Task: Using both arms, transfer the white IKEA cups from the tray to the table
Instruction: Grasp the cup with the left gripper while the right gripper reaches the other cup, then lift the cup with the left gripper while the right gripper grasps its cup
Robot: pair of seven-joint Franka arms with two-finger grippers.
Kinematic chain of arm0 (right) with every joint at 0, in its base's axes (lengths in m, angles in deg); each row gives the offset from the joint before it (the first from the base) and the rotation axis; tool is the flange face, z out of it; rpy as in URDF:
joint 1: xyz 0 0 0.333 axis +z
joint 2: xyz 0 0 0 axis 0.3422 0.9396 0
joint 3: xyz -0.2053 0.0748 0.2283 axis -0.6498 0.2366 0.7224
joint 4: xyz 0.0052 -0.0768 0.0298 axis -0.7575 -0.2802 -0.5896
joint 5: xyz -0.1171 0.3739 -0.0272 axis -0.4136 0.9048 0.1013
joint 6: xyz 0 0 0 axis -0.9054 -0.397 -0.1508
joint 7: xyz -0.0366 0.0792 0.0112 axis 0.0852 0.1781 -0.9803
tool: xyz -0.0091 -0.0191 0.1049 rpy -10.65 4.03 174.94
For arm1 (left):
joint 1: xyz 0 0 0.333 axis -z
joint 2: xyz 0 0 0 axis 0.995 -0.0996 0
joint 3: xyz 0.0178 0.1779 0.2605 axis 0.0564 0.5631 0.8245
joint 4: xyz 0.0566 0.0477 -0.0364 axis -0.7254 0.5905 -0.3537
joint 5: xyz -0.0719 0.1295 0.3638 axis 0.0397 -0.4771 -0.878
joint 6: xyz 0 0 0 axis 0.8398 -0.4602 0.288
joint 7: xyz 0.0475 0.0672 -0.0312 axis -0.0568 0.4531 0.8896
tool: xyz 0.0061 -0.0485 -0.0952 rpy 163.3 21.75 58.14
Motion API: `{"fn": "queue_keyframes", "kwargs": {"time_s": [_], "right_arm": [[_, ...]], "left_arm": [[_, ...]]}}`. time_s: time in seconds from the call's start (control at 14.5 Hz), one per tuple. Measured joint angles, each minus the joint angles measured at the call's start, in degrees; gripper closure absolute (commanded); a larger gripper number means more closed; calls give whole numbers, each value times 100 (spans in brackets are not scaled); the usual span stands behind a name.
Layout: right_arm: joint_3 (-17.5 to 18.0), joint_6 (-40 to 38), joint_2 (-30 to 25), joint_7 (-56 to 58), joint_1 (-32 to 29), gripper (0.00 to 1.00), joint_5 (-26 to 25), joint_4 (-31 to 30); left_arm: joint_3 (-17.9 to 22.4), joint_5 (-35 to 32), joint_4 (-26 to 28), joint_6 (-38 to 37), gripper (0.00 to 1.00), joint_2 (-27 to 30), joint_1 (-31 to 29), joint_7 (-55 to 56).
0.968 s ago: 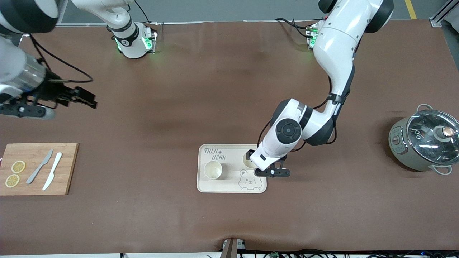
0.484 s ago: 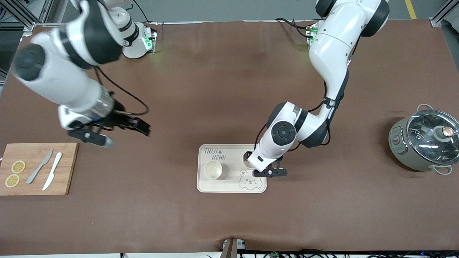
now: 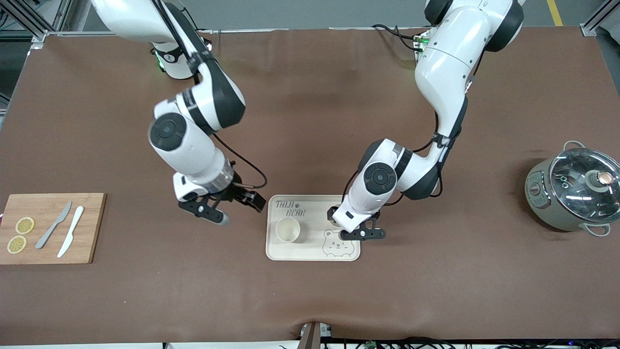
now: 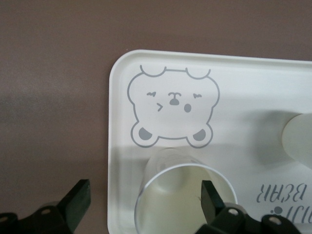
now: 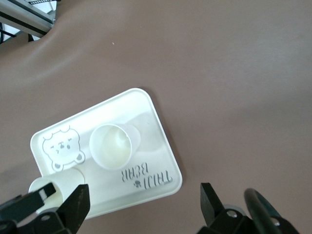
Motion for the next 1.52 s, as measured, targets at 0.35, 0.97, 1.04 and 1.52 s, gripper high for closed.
{"fn": "queue_keyframes", "kwargs": {"time_s": [0.35,0.97,1.04,1.52], "right_arm": [[-17,549,524,-25,34,0,-104,168],[-19,1236,1117,-202,234,0,-269,177],[-19,1283,1174,-202,258,0,-276,177],[-24,1521,1382,-213,393,0,-292,193]], "left_arm": [[24,-30,16,94,0,-27,0,0],[42,-29,74,244,100,-119,31,988],[42,-29,83,244,100,-120,41,1015],[43,-29,99,240,100,-116,45,1058]]}}
